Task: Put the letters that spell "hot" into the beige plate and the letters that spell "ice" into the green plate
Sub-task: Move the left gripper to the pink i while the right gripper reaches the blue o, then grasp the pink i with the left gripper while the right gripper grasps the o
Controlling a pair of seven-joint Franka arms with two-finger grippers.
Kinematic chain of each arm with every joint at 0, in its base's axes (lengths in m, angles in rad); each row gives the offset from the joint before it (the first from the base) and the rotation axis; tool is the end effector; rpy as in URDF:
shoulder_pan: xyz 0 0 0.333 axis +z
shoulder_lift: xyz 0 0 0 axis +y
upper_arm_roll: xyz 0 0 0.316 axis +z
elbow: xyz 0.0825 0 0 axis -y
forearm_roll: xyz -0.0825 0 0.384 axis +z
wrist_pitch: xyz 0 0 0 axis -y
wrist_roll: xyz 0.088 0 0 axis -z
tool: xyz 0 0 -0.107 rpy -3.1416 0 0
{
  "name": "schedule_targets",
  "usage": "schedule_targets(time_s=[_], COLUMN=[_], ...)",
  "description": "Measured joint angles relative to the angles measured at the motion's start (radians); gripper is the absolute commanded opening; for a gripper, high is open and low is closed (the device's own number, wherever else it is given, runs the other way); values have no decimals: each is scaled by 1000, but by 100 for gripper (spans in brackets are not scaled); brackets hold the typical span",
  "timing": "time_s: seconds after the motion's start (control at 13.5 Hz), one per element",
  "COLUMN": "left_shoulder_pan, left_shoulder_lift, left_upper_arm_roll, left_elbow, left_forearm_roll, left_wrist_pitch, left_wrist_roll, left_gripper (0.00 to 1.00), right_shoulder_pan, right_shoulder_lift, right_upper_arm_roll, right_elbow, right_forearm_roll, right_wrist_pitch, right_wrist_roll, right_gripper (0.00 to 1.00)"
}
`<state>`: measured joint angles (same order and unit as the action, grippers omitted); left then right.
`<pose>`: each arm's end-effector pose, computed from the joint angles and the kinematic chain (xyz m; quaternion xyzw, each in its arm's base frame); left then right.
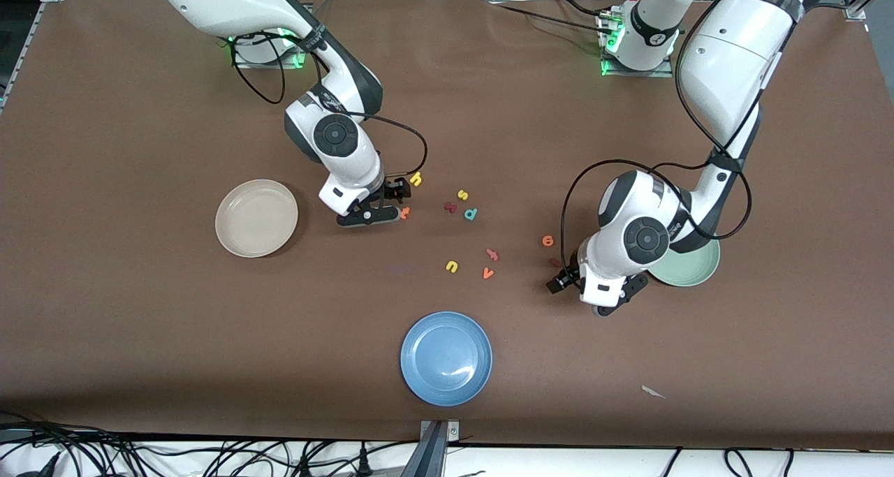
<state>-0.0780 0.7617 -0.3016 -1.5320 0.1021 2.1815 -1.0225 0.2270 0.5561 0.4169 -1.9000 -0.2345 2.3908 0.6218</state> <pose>0.6616 -0.2262 0.2144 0.9447 0.3193 -0.0708 0.0242 0.5126 0.3661 0.2272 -0.9971 -0.0700 0.0191 0.0215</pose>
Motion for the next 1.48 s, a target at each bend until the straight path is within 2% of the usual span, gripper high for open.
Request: schedule_targets(time_s=[0.22, 0.37, 0.52, 0.59, 0.89, 1.04, 1.11, 1.18, 1.33, 1.48], left_shoulder_pan=[1, -1, -9, -12, -23, -34, -39, -42, -42, -42], left_shoulder_lift=[2, 7, 16, 24, 49, 61, 62, 62, 62, 62], left_upper_arm_roll=[2, 2, 0, -1, -4, -4, -4, -4, -4, -6], left_elbow=[-1, -1, -3, -6, -10, -10, -10, -9, -8, -4], left_forearm_roll=[0, 0, 0, 0, 0, 0, 0, 0, -1, -1], left_wrist_pitch=[-28, -27, -20, -17, -11, -4, 3, 7, 13, 18], left_wrist_roll=[-128, -208, -265, -277, -290, -292, -299, -306, -312, -312], left_gripper=[90, 89, 83, 81, 74, 65, 57, 48, 24, 17], right_shoulder_pan=[0, -1, 0, 0, 0, 0, 1, 3, 10, 18], right_shoulder_lift=[38, 45, 52, 57, 69, 72, 72, 72, 72, 72], right_upper_arm_roll=[-4, -5, -6, -9, -26, -26, -26, -25, -25, -25], right_elbow=[0, 0, 0, -4, -54, -60, -60, -60, -60, -60], right_forearm_roll=[-19, -19, -23, -32, -47, -47, -47, -47, -48, -51], right_wrist_pitch=[32, 34, 35, 44, 127, 136, 137, 138, 138, 139], right_wrist_roll=[0, 0, 0, 0, 0, 0, 0, 0, 0, 0], right_gripper=[100, 99, 98, 93, 85, 81, 79, 77, 76, 76])
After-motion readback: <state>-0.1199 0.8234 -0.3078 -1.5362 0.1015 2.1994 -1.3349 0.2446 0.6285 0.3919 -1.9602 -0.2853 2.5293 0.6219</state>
